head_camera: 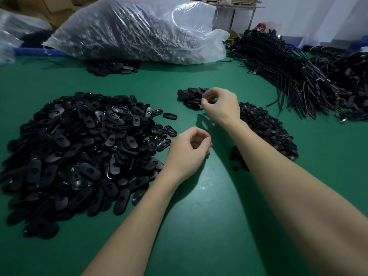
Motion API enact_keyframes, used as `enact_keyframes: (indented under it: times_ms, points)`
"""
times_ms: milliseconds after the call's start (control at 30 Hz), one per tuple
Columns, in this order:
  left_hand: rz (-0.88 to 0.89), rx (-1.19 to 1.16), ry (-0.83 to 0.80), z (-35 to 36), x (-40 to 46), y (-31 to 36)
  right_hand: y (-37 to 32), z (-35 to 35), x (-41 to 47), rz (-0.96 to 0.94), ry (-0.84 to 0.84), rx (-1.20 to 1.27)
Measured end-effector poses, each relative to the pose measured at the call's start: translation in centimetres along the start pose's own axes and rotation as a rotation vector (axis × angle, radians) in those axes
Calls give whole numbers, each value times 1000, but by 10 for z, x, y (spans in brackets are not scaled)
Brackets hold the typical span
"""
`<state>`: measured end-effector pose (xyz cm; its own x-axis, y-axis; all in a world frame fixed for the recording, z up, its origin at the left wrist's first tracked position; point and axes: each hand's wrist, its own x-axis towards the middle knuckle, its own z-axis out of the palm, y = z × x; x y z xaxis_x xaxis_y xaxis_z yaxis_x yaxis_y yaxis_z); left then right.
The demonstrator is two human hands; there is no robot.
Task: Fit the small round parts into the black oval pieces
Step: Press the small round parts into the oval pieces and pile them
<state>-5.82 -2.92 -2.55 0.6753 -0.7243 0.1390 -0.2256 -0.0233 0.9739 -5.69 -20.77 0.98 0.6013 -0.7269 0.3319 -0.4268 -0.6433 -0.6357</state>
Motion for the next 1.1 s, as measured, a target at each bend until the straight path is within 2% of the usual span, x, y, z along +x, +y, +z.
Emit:
enact_keyframes:
  times_ms: [100, 200, 400, 600, 700, 800, 1000, 1100]
  points:
    - [4, 22, 0, 1, 0, 0, -9, -12, -8, -74, -312, 4]
    - [1, 41, 4, 2, 0, 1, -27, -16, -13, -153, -662, -114]
    - [-40, -33, 19, 1, 1, -1, -59, -6, -10, -288, -832, -253]
    - [-50, -55, 41, 0, 2, -3, -61, -2, -9, -389, -765, -293]
    - [-35, -31, 31, 0, 2, -3, -51, -7, -13, -401, -651, -196]
    - [-16, 9, 27, 0, 2, -2, -34, -15, -19, -287, -552, -73]
    - [12, 58, -11, 2, -2, 0, -6, -32, -49, -27, -548, 174]
    - [9, 58, -4, 1, -3, 1, -3, -39, -59, 68, -492, 317]
